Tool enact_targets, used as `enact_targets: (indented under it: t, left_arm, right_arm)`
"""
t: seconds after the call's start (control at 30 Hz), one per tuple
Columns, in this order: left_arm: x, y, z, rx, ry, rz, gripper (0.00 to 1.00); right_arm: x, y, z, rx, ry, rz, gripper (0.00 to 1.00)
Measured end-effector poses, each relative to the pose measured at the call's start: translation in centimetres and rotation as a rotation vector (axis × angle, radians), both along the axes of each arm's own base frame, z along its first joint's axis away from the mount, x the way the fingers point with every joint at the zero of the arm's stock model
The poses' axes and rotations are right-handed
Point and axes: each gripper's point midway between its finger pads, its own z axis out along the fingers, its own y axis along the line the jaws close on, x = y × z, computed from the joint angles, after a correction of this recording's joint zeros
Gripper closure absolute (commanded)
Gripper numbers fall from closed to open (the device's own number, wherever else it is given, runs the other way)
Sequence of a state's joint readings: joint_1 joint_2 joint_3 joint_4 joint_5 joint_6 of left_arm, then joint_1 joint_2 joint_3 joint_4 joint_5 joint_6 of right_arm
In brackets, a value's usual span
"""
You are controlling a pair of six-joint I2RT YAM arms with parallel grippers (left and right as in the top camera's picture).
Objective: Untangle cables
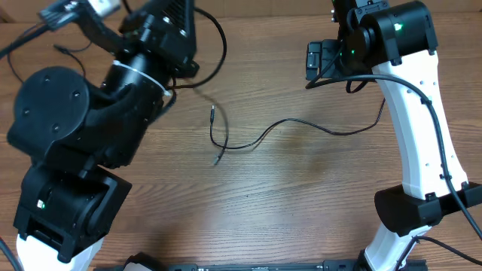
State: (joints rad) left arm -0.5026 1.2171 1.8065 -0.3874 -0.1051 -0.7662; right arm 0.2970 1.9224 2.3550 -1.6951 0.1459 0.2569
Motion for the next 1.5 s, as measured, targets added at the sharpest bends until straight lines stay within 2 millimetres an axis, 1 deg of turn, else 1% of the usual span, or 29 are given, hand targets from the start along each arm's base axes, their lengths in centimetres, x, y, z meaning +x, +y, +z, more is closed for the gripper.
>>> enact_targets:
  t: [0.03, 0.07, 0.2, 0.23, 0.3, 0.33, 0.43, 0.53, 0.63, 0.7, 0.73, 0.77, 0.8, 0.87, 0.93, 1.03, 1.13, 1.23, 1.3, 1.4, 1.47, 1.5]
  left_arm:
    - [0.1, 0.2, 0.6, -0.011, -0.023, 0.012, 0.96]
    - [0.2, 0.3, 1.8, -0.036, -0.069, 0.023, 0.96]
    - [0.0, 1.0, 4.9, -0.108, -0.193, 0.056, 0.96]
    - [-0.2, 1.7, 5.9, -0.134, -0.228, 0.078, 0.96]
    - [-0.5, 2.9, 7.0, -0.154, -0.256, 0.115, 0.96]
    - [-0.7, 3.9, 8.0, -0.170, -0.281, 0.144, 0.96]
    - [-0.9, 5.8, 9.6, -0.182, -0.314, 0.201, 0.96]
    - [-0.3, 7.6, 10.1, -0.146, -0.296, 0.268, 0.96]
    - [1.3, 9.1, 9.2, -0.084, -0.250, 0.346, 0.96]
    - [3.0, 10.8, 7.7, -0.043, -0.193, 0.419, 0.96]
    - [4.1, 12.2, 6.6, -0.015, -0.148, 0.471, 0.96]
    - [5.4, 14.0, 4.9, 0.016, -0.087, 0.536, 0.96]
    - [6.0, 14.9, 3.9, 0.032, -0.050, 0.568, 0.96]
    - [7.3, 17.4, 1.1, 0.069, 0.055, 0.652, 0.96]
    - [8.0, 20.0, -1.5, 0.101, 0.154, 0.740, 0.95]
    - [8.1, 24.0, -4.6, 0.137, 0.278, 0.869, 0.96]
    - [7.6, 27.6, -7.4, 0.164, 0.395, 0.974, 0.96]
    - [7.1, 30.7, -10.3, 0.189, 0.513, 1.054, 0.96]
    - [6.8, 33.1, -13.2, 0.214, 0.631, 1.117, 0.96]
    - [6.4, 36.0, -17.4, 0.252, 0.799, 1.184, 0.96]
    - [6.2, 37.2, -19.3, 0.271, 0.877, 1.215, 0.96]
    - [5.5, 38.1, -21.0, 0.293, 0.958, 1.241, 0.96]
  right_arm:
    - [0.0, 0.0, 0.0, 0.000, 0.000, 0.000, 0.00]
    - [0.0, 0.0, 0.0, 0.000, 0.000, 0.000, 0.00]
    - [0.0, 0.0, 0.0, 0.000, 0.000, 0.000, 0.00]
    - [0.0, 0.0, 0.0, 0.000, 0.000, 0.000, 0.00]
    - [0.0, 0.0, 0.0, 0.000, 0.000, -0.001, 0.00]
    - [0.0, 0.0, 0.0, 0.000, 0.001, -0.001, 0.00]
    - [0.0, 0.0, 0.0, 0.000, 0.000, 0.000, 0.00]
    - [0.0, 0.0, 0.0, 0.000, 0.000, -0.001, 0.00]
    - [0.0, 0.0, 0.0, 0.000, 0.000, 0.000, 0.00]
    - [0.0, 0.0, 0.0, 0.000, 0.000, 0.000, 0.00]
    - [0.0, 0.0, 0.0, 0.000, 0.000, -0.001, 0.00]
    - [0.0, 0.0, 0.0, 0.000, 0.000, 0.000, 0.00]
    - [0.0, 0.0, 0.0, 0.000, 0.000, 0.000, 0.00]
    - [0.0, 0.0, 0.0, 0.000, 0.000, -0.001, 0.00]
    - [0.0, 0.0, 0.0, 0.000, 0.000, 0.000, 0.00]
    - [0.0, 0.0, 0.0, 0.000, 0.000, -0.001, 0.00]
    - [0.0, 0.0, 0.0, 0.000, 0.000, 0.000, 0.00]
    - [0.0, 0.0, 0.0, 0.000, 0.000, 0.000, 0.00]
    - [0.0, 0.0, 0.0, 0.000, 0.000, 0.000, 0.00]
    - [0.0, 0.0, 0.0, 0.000, 0.000, -0.001, 0.00]
    - [0.0, 0.0, 0.0, 0.000, 0.000, 0.000, 0.00]
    - [0.0, 0.0, 0.0, 0.000, 0.000, 0.000, 0.00]
